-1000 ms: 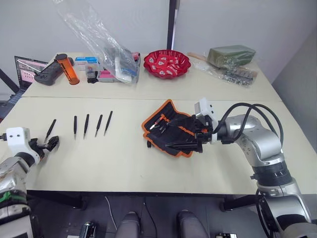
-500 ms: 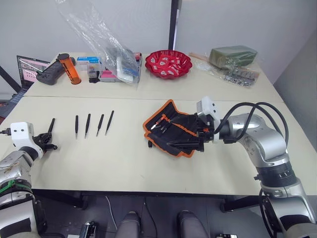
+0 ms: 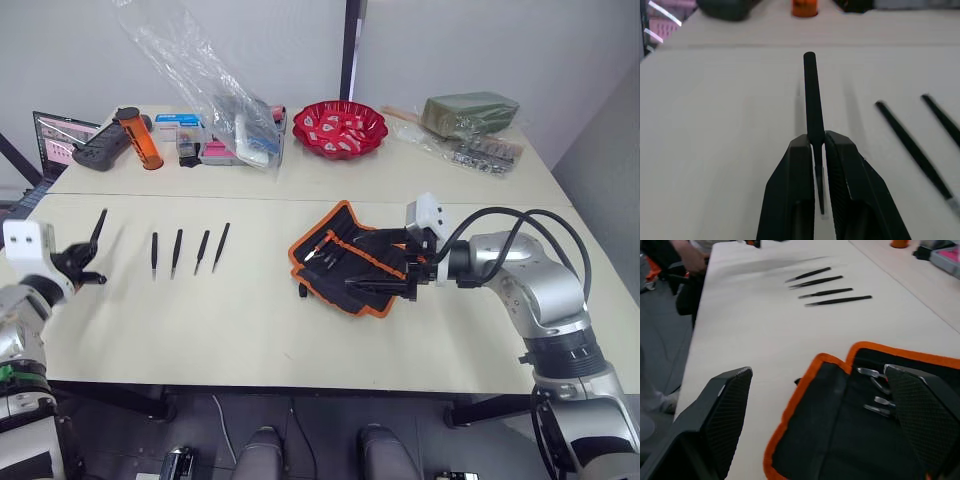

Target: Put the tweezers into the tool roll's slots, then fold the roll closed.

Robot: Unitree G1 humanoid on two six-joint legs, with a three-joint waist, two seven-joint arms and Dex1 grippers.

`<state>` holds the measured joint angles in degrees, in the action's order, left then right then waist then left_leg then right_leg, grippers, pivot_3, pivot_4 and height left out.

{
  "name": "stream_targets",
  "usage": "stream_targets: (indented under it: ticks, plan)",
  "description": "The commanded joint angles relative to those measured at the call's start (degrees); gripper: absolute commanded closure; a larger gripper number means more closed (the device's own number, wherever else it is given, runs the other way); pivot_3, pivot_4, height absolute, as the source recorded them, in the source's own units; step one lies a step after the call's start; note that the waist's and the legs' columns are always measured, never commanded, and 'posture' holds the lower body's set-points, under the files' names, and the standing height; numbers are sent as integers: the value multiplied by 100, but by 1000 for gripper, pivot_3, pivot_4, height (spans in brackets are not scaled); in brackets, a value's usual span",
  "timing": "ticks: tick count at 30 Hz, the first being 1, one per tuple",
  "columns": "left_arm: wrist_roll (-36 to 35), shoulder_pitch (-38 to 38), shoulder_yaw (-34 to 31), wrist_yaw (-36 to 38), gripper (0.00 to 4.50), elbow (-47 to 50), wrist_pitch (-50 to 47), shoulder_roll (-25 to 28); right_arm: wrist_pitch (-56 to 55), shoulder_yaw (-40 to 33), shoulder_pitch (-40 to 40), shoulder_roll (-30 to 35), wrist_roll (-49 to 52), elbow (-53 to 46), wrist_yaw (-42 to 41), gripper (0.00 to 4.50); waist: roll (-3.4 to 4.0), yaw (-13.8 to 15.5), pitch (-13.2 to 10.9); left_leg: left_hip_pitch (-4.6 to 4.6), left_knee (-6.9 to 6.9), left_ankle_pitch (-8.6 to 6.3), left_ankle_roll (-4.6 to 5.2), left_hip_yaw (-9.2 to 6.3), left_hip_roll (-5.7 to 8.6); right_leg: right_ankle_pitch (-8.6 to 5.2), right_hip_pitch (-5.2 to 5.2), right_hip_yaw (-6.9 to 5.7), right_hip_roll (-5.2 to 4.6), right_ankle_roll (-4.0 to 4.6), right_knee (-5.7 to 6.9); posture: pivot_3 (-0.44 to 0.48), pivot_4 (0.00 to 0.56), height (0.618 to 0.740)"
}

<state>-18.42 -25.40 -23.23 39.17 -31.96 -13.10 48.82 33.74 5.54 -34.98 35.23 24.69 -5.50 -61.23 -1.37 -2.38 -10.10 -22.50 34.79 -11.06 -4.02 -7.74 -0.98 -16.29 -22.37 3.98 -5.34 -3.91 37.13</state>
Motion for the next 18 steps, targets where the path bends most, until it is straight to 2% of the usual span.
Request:
stream_targets:
  ticks: [1,5,9,12,14,18]
  plan:
    - [-307,127,374,508,4500,1403,-704,57,-270,-393,74,-106,-187,284,565,825,2,5,-1,1,0,0,0,0,1,0,1,0,-1,0,0,0,150,740]
    - [-677,-131,871,820,4500,2753,-1573,53,-629,-533,248,-254,-458,743,1043,2216,1,-22,-1,0,-2,0,0,1,-3,0,-2,1,4,0,0,0,150,740]
    - [-785,-617,1257,694,4500,3283,-2220,-115,-1035,-470,341,-330,-723,1215,1175,3532,1,-24,-1,-1,0,0,1,1,-3,0,-2,1,5,0,1,0,150,740]
    - [-932,-1064,1625,461,4500,3710,-2815,-530,-1294,-426,356,-476,-789,1643,1122,4487,1,-35,-1,0,1,0,1,1,-2,0,-1,2,4,0,0,0,150,740]
    - [-990,-1327,1932,229,4500,3978,-3284,-890,-1591,-374,331,-578,-935,2085,1106,4487,1,-35,-1,0,4,1,1,1,-2,0,2,1,4,0,0,0,150,740]
    - [-567,-1703,2334,-573,4500,4012,-3377,-1677,-1921,-402,224,-793,-1006,2656,1044,4487,1,-29,-2,-1,10,1,1,1,1,0,5,2,3,-1,-1,0,150,740]
